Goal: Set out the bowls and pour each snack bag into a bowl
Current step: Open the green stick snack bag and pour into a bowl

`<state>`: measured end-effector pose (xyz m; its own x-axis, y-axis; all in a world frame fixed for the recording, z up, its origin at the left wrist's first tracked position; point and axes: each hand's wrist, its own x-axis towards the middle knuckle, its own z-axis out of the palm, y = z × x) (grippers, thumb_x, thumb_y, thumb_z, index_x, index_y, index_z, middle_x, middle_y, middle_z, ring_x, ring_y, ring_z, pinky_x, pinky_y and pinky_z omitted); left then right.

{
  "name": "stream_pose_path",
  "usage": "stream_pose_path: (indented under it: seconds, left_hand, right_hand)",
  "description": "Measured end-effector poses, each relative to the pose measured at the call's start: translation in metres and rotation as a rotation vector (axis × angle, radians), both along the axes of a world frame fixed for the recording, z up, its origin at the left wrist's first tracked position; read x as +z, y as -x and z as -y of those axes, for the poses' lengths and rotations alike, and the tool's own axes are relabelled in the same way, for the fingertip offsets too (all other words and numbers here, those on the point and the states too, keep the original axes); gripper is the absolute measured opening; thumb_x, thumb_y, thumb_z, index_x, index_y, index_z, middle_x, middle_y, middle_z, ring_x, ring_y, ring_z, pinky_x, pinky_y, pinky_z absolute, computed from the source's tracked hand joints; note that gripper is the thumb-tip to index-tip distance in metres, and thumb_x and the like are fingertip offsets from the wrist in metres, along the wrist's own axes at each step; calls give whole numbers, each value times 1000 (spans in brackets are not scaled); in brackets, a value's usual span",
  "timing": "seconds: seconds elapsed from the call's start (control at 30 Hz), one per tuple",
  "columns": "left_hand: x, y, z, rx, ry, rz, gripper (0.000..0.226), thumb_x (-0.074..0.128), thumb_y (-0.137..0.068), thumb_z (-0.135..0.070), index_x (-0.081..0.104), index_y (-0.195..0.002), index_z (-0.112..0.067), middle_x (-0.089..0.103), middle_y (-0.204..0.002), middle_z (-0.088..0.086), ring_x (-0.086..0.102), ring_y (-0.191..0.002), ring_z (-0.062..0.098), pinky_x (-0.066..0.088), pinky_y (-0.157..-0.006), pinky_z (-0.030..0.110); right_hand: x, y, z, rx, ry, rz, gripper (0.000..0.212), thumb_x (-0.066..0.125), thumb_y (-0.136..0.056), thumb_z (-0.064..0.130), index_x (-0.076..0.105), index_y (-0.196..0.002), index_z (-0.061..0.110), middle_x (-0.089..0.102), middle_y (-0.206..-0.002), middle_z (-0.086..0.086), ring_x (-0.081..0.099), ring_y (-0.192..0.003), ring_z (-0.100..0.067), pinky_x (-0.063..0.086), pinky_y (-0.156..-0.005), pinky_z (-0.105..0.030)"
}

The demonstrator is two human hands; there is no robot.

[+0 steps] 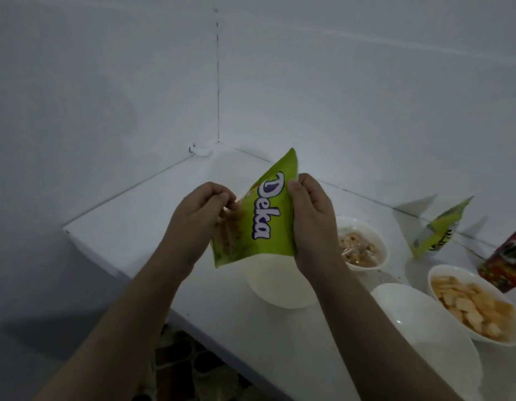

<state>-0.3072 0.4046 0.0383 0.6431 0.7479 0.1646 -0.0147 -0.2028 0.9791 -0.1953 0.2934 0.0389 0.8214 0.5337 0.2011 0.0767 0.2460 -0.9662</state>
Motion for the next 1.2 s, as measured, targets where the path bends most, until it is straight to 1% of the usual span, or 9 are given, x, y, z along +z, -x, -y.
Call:
stream_pose_path:
  seconds: [0.17,0.37,0.5,0.63,0.73,0.8,0.93,1.03,1.2]
  left_hand:
    - [-8,0,-38,-142,2,-94,22,44,-97,-10,61,-84,-11,65,-74,-5,56,-64,11,47,-62,26]
    - [-12,-24,-73,-307,41,-172,22,45,-98,-15,62,-86,-10,64,-69,-3,51,-54,12,42,-52,21]
    - [-21,-40,-81,-452,55,-245,22,49,-95,-19,62,-82,-6,59,-62,-4,51,-53,13,41,-55,24]
    - [-30,-51,-86,-579,161,-280,26,50,-97,-23,56,-74,-14,53,-59,-5,51,-52,12,44,-61,27]
    - [-35,-56,-92,-601,203,-256,29,52,-98,-27,51,-71,-16,50,-57,-7,49,-51,11,45,-63,29]
    - [-37,-57,-96,-599,204,-256,30,54,-97,-30,51,-70,-16,49,-58,-6,50,-54,11,47,-66,32]
    - [-38,-56,-99,-607,114,-290,28,58,-93,-38,55,-79,-14,53,-62,-5,53,-61,12,52,-71,34]
    - [-35,-52,-100,-598,-48,-319,28,56,-93,-36,54,-83,-10,57,-66,0,54,-60,12,48,-65,30]
    - [-31,-47,-103,-595,-150,-307,28,53,-93,-27,51,-69,-14,59,-61,1,56,-55,10,47,-61,28]
  right_hand:
    - [-21,7,-34,35,101,-82,27,51,-98,24,53,-75,10,58,-80,-16,56,-72,-27,50,-69,-43]
    - [-40,0,-58,-15,182,-174,25,51,-94,28,50,-73,14,54,-84,-16,56,-77,-29,48,-72,-43]
    - [-54,-4,-64,29,201,-240,27,51,-97,26,56,-92,0,63,-95,-23,63,-87,-32,53,-83,-49]
    - [-59,-1,-69,142,161,-321,22,50,-99,25,59,-95,6,61,-89,-18,57,-85,-32,44,-89,-57]
    - [-57,-2,-71,198,107,-381,22,48,-102,25,58,-104,6,62,-91,-17,58,-81,-31,39,-86,-54]
    - [-58,-1,-73,207,108,-400,26,45,-103,25,58,-111,4,63,-95,-17,62,-81,-27,48,-83,-46]
    - [-57,1,-75,207,149,-359,28,42,-104,22,59,-113,0,65,-96,-17,66,-82,-22,56,-69,-29]
    - [-52,3,-73,249,153,-305,23,42,-104,18,58,-91,8,66,-87,-16,66,-82,-25,56,-73,-31]
    - [-49,6,-72,230,234,-135,28,39,-105,15,51,-94,-8,64,-86,-23,67,-82,-27,55,-74,-32]
